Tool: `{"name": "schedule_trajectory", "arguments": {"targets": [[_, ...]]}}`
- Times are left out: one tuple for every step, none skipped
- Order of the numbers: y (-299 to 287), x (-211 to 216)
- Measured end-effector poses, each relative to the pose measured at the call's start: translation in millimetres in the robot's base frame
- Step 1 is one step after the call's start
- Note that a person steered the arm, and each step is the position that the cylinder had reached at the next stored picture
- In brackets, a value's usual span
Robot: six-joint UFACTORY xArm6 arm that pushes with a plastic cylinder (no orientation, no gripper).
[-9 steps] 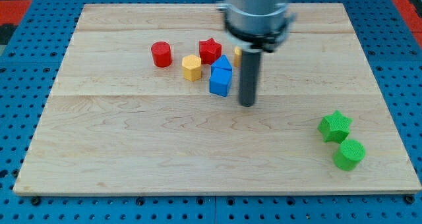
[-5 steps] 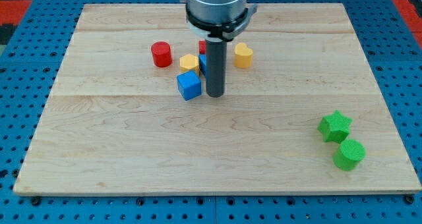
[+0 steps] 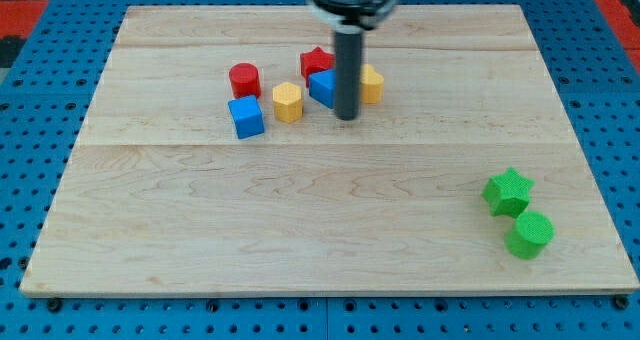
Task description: Slide yellow heart a bit left
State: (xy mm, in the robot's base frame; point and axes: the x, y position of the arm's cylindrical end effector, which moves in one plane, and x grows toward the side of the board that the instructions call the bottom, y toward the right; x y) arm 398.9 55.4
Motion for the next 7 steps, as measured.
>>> {"name": "schedule_trajectory", "arguments": {"targets": [[78.3,-9.9],[83.1,-65.6],[45.9,-82.4],[39.4,-54.3],[21.9,-43.5],[21.8,-29.4],[15.3,1.7]]}}
